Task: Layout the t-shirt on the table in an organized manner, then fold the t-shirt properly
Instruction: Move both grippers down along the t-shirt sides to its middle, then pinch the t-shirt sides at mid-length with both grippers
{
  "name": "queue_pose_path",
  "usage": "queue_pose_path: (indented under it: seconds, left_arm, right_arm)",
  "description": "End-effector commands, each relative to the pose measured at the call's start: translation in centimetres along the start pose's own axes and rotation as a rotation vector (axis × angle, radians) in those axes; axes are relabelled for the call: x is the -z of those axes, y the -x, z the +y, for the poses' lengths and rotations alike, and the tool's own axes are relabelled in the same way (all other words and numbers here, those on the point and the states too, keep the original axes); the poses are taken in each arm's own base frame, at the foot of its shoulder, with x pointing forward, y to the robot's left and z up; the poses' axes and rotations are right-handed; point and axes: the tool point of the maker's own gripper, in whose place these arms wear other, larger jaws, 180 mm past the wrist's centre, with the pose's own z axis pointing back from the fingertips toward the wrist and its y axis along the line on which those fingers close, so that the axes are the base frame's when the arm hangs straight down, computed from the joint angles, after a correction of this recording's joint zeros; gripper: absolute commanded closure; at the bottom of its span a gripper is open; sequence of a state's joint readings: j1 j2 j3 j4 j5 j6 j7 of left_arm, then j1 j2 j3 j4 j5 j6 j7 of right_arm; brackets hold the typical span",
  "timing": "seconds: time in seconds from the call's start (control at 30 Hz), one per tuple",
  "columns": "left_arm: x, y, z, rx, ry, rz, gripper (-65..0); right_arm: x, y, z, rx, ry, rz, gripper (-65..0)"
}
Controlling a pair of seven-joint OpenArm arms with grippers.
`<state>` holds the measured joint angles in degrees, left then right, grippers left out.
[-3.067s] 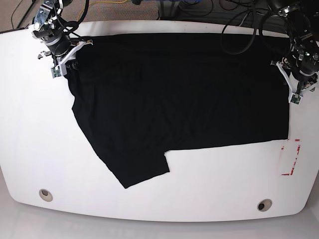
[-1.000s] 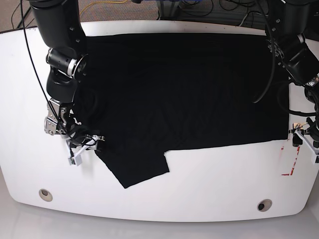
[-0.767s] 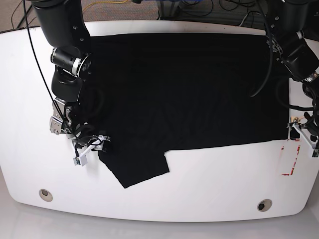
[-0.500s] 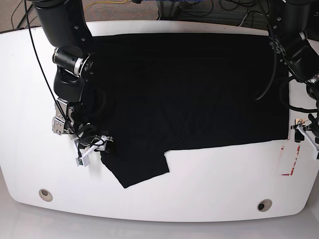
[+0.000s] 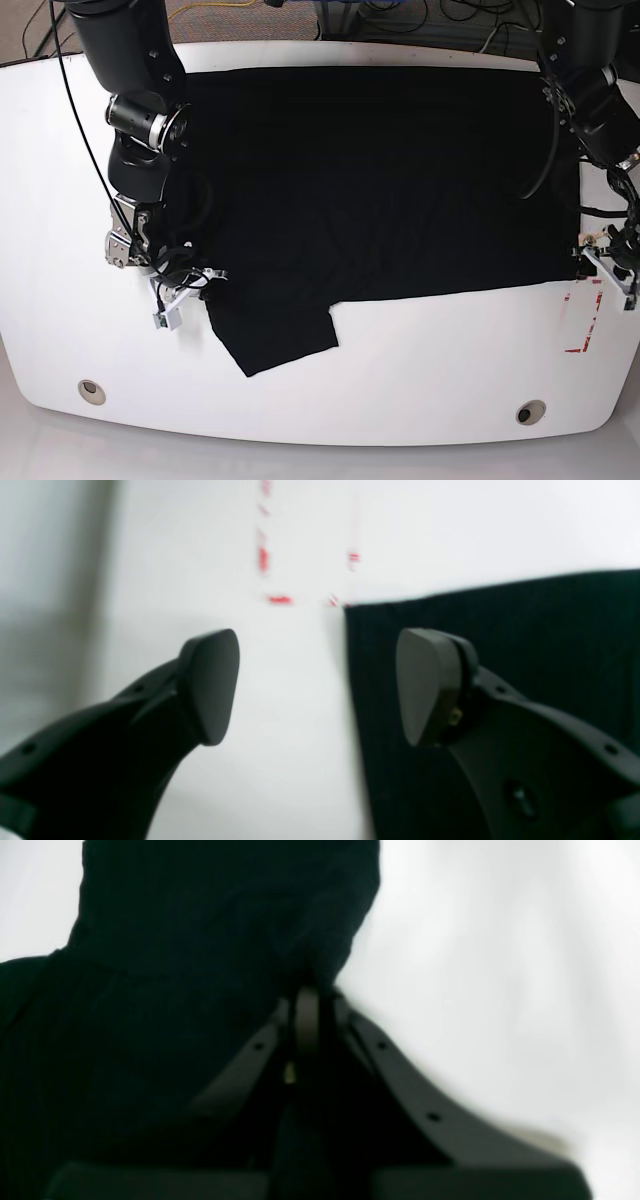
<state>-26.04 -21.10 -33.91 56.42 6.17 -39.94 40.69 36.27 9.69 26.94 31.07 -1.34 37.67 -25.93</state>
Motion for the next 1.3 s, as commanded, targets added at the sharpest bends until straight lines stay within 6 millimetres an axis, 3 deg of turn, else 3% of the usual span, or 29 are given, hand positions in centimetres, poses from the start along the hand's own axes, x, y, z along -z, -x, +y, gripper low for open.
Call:
queue_pose_path:
  seconds: [0.0,0.43,0.67,1.0,1.17,1.27]
  left_arm:
    - [0.2,-2.5,0.4,-0.030,0.018,-0.084,-46.5]
    - [3.4,-1.4,-0.5,-0.195,0.087,-0.102,-46.5]
    - [3.6,-0.3,0.4,-0.196,0.057,-0.068,-46.7]
    - [3.6,-0.2,0.4,-0.196,0.056,-0.078,-46.7]
    - [3.8,0.0,-0.1,-0.198,0.066,-0.071,-46.1]
    - [4.5,0.6,-1.5,-0.209,0.094,-0.052,-46.1]
  right_arm:
    - [-0.4,-2.7,0.1,-0.024,-0.005,-0.054,-2.2]
    - [-0.4,-2.1,0.0,-0.020,-0.005,-0.044,-2.4]
    - [-0.4,-1.5,-0.1,-0.018,-0.005,-0.035,-2.4]
    - [-0.4,-1.4,0.0,-0.018,-0.007,-0.034,-2.4]
    - [-0.4,-1.4,-0.1,-0.017,-0.007,-0.035,-2.4]
    - [-0.4,-1.5,-0.1,-0.017,-0.007,-0.037,-2.4]
